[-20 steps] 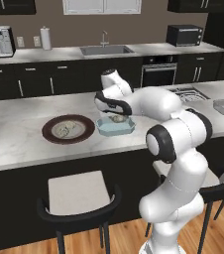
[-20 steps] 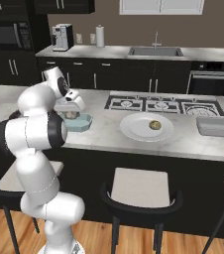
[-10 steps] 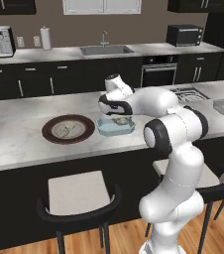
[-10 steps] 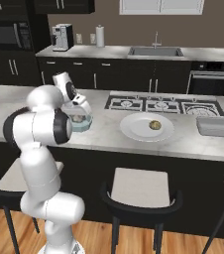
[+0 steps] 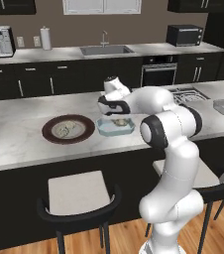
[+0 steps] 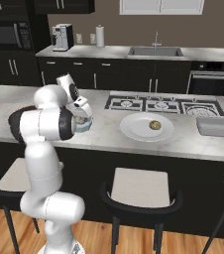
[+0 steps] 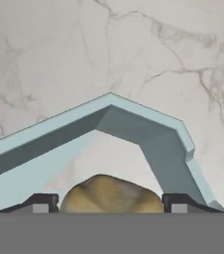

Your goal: Place two dumplings into each of the tupperware containers and then place the containers in the fridge.

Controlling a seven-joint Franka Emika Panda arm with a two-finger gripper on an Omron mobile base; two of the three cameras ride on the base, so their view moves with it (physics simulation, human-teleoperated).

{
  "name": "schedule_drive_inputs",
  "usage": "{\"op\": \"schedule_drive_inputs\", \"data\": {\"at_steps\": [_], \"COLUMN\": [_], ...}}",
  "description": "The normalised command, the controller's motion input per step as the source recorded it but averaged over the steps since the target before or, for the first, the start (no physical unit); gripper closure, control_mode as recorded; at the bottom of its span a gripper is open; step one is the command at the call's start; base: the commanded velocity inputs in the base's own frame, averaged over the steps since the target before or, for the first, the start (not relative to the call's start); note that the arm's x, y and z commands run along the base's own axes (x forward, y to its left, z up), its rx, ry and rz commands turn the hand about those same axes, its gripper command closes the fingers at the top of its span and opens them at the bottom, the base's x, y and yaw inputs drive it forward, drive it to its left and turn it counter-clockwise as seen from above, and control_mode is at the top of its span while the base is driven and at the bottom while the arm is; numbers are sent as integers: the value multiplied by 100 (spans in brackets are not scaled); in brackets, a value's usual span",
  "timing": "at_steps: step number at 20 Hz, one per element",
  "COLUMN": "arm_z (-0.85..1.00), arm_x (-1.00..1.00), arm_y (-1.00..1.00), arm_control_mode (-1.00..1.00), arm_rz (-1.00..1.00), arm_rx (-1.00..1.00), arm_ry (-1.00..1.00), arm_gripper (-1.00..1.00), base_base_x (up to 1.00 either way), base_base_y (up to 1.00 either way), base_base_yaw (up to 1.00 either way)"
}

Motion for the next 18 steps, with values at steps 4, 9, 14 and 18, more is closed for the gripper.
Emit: {"op": "schedule_drive_inputs", "data": {"at_steps": [4,9,14,18], "arm_z": [-19,-2,3,39], "arm_x": [24,2,-1,-20], "arm_y": [0,-1,0,8], "arm_control_mode": [-100,-100,-100,-100], "arm_rz": [-9,-7,-10,-4], "arm_rx": [0,0,1,11], "arm_ry": [0,-1,-3,-12], "arm_gripper": [-100,-100,-100,-100], "base_base_x": [0,0,0,0], "base_base_y": [0,0,0,0], "base_base_yaw": [0,0,0,0]}}
